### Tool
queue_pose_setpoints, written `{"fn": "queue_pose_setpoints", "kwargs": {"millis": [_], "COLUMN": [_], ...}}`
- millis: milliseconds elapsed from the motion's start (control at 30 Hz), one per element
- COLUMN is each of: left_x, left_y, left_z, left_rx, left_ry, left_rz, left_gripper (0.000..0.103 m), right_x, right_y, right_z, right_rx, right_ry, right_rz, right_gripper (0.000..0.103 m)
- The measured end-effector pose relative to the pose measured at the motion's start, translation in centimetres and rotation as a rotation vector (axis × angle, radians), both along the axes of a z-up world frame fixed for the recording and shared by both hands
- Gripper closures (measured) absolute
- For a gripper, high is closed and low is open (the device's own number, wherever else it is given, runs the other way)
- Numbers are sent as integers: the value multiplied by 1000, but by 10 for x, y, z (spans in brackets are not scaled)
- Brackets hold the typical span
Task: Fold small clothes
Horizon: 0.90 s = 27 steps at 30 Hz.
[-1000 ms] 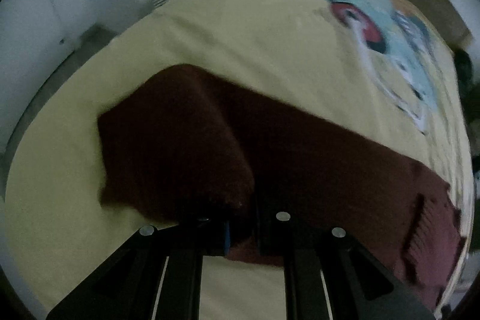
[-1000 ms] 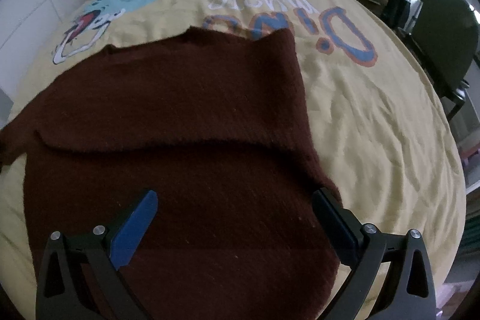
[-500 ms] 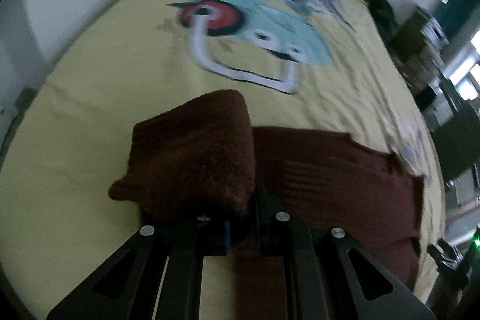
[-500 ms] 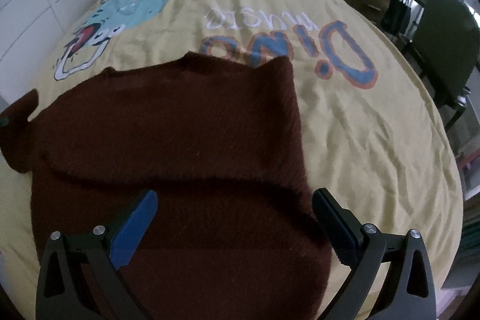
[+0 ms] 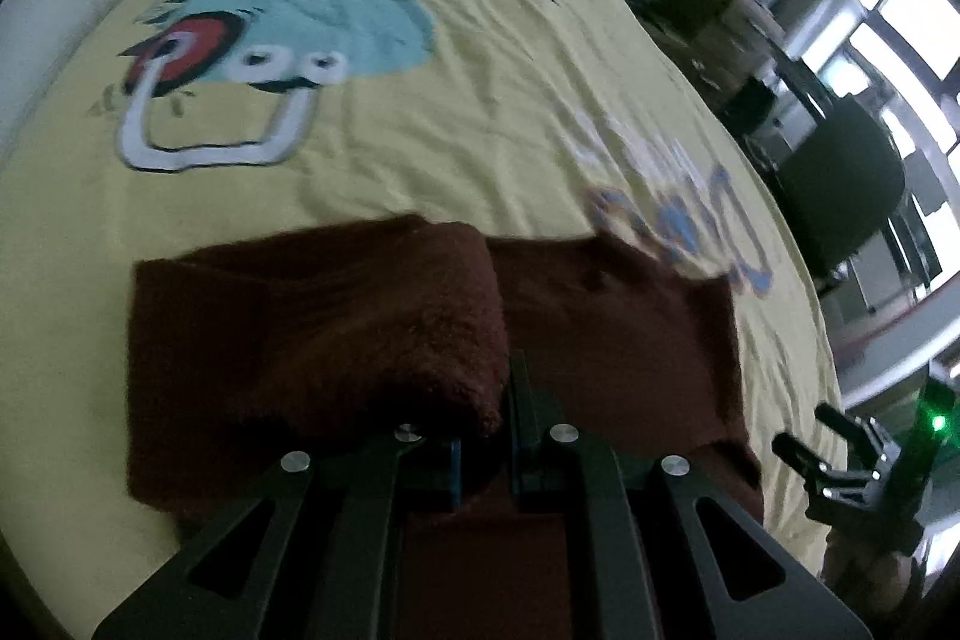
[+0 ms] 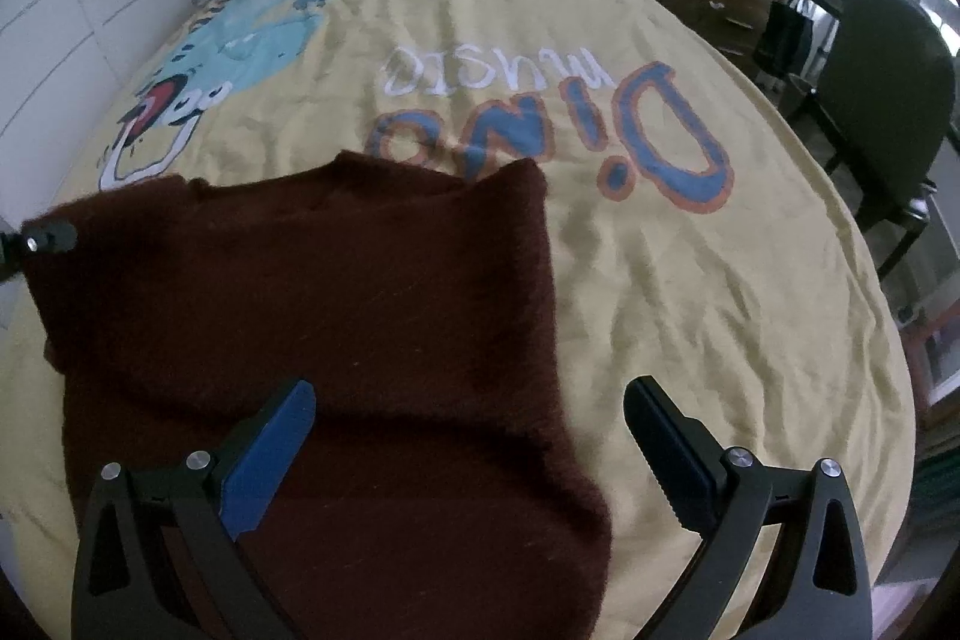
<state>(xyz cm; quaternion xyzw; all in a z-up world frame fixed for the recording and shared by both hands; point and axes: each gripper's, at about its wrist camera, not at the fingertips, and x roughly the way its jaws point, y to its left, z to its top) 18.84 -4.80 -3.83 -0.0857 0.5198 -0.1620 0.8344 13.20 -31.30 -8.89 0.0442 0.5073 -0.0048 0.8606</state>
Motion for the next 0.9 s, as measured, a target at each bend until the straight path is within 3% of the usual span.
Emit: {"fn": "queue_pose_setpoints", "kwargs": {"millis": [233, 433, 700, 767, 900], "left_x": [-9, -7, -11, -12, -16], "left_y": [-57, -58, -62, -63, -67], "left_z": [-49, -95, -110, -108, -105], "left_rx": [82, 158, 237, 258, 289], "left_ry": [36, 100, 107, 106, 120], "left_rz": [-72, -40, -57, -54, -56], "left_gripper": [95, 94, 89, 80, 6], "right_x": [-6, -13, -18, -19, -23], "right_y": [-9, -14, -16, -17, -18], "right_z": [-15, -35, -56, -57, -56], "right_rx": [29, 40, 50, 56, 65], "right_ry": [25, 71, 113, 114, 109], "right_rz": [-20, -36, -51, -54, -59], "right_gripper": [0, 0, 0, 0, 0]}}
